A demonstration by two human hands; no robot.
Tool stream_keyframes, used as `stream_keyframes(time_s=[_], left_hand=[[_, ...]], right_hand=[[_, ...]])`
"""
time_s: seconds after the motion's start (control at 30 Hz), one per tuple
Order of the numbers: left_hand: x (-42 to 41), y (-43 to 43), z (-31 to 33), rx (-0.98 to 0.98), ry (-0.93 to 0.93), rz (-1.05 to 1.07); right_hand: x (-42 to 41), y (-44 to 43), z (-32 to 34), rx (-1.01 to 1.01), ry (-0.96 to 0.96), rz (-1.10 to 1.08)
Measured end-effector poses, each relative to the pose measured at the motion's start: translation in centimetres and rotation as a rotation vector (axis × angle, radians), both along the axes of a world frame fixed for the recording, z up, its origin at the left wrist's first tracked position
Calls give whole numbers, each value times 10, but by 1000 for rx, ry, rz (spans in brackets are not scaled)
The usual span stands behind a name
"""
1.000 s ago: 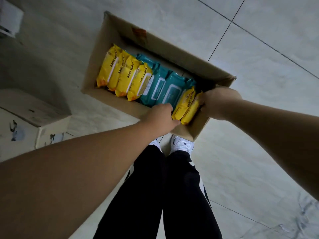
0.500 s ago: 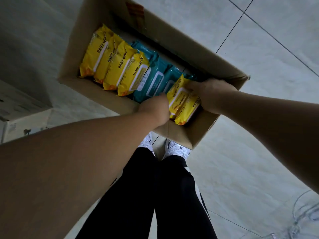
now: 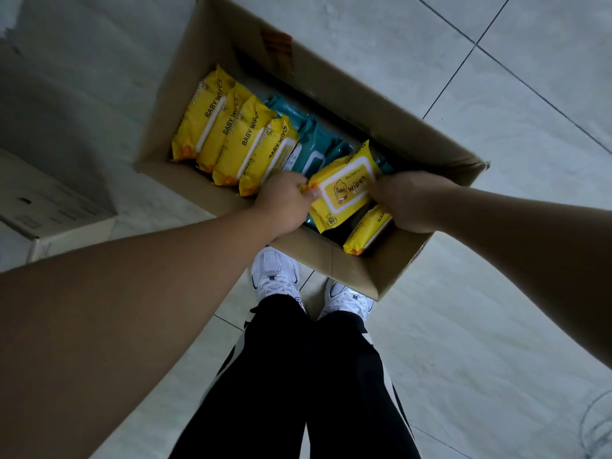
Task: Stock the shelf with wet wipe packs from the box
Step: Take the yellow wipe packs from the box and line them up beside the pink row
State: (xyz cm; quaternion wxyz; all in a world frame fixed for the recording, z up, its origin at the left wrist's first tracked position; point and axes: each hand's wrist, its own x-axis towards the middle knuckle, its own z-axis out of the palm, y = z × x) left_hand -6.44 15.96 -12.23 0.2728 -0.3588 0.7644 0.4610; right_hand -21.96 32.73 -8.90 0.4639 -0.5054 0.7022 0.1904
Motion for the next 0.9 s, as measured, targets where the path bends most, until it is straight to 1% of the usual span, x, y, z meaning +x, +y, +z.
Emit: stream_keyframes(time_s=[0.1, 0.27, 0.5, 0.67, 0.8, 0.9], left_hand=[[-4, -2, 5, -4, 41, 66], [-17, -21, 25, 76, 48, 75], [-31, -62, 102, 150, 97, 169], [-41, -87, 190, 186, 176, 226], [-54, -103, 273, 177, 243, 223], [-65, -113, 344, 149, 297, 184]], right_hand=[[0, -3, 9, -27, -29, 24], [-8, -6, 32, -41, -35, 39], [-28, -9, 104, -187, -51, -238], [-37, -6, 188, -285, -68, -426], [-45, -6, 276, -382, -116, -555], [-52, -9, 349, -477, -117, -603]])
